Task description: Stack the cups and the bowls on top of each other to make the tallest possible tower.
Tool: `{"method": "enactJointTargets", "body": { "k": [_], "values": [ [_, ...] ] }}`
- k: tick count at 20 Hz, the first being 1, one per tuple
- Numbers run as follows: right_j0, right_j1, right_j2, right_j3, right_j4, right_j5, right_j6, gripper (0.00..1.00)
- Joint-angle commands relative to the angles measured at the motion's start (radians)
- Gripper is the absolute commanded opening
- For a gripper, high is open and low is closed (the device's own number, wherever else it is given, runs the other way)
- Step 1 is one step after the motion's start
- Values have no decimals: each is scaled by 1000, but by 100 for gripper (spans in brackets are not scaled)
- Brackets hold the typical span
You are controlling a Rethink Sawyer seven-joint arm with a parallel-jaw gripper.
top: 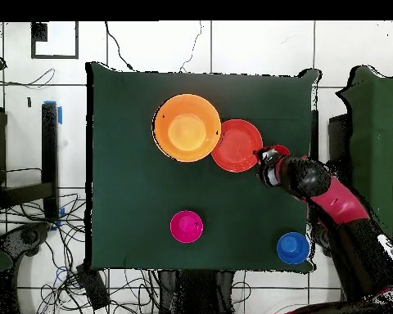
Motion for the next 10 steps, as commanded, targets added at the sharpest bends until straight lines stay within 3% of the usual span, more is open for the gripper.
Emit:
{"method": "enactJointTargets", "body": {
  "k": [1, 10],
  "values": [
    [-1, 66, 81, 16, -5, -53, -13, 100],
    [-7, 115, 84, -51, -25, -41, -51, 100]
  ]
}}
